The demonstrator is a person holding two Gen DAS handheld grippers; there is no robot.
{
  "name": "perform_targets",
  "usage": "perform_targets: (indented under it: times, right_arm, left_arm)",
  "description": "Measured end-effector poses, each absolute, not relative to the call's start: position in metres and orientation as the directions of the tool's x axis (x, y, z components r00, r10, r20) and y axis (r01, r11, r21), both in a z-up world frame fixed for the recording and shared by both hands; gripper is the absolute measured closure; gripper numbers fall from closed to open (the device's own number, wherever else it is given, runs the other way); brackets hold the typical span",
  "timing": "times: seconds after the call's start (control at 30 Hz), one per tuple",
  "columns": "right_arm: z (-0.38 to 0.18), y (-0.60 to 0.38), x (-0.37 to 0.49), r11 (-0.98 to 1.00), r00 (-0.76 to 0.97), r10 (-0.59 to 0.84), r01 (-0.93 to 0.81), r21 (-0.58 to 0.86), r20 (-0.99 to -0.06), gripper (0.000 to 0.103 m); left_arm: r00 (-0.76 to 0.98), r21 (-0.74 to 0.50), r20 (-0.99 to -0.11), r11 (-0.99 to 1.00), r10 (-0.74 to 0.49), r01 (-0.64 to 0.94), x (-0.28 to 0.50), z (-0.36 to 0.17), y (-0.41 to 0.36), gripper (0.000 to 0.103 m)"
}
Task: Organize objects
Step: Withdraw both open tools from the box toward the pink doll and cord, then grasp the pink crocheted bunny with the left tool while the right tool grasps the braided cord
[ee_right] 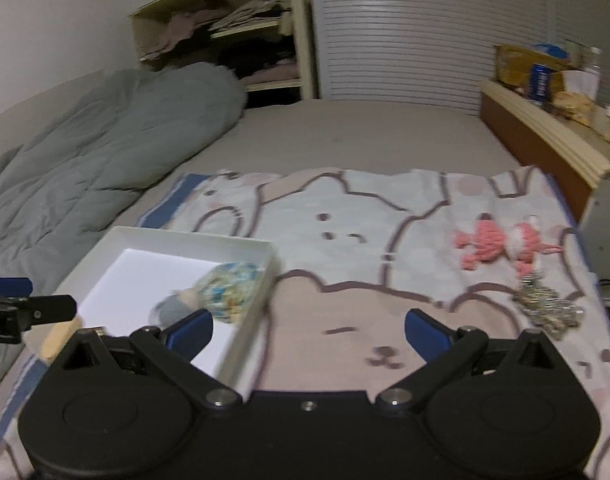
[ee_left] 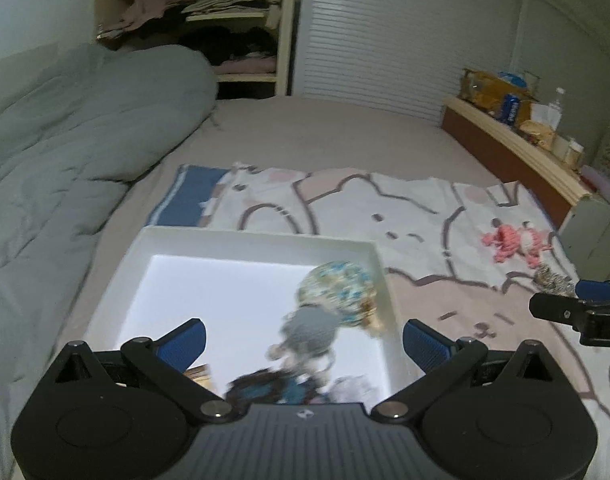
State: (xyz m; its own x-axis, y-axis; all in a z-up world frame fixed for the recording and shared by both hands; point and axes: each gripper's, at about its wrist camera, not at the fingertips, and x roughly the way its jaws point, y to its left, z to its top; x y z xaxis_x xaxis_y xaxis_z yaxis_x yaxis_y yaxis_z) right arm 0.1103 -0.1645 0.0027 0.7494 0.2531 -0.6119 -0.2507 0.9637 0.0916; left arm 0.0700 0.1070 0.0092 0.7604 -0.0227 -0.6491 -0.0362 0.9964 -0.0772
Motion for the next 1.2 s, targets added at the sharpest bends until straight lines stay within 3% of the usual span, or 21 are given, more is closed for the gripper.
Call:
perform_targets:
  times: [0.97, 1.2]
  right_arm:
    - [-0.046, -0.33, 0.168, 0.997, 0.835, 0.07, -0.073, 0.017, -0.546, 0.0]
    - [-0.069, -0.351, 0.18, 0.997, 0.851, 0.066, -0.082, -0.008, -0.521, 0.0]
  left_arm:
    - [0.804, -0.033, -0.565, 0.978, -0.186, 0.204, 0.176, -0.013, -0.067, 0.0]
    - [0.782, -0.087, -0.57, 0.965, -0.251, 0.247, 0.209, -0.028, -0.105, 0.0]
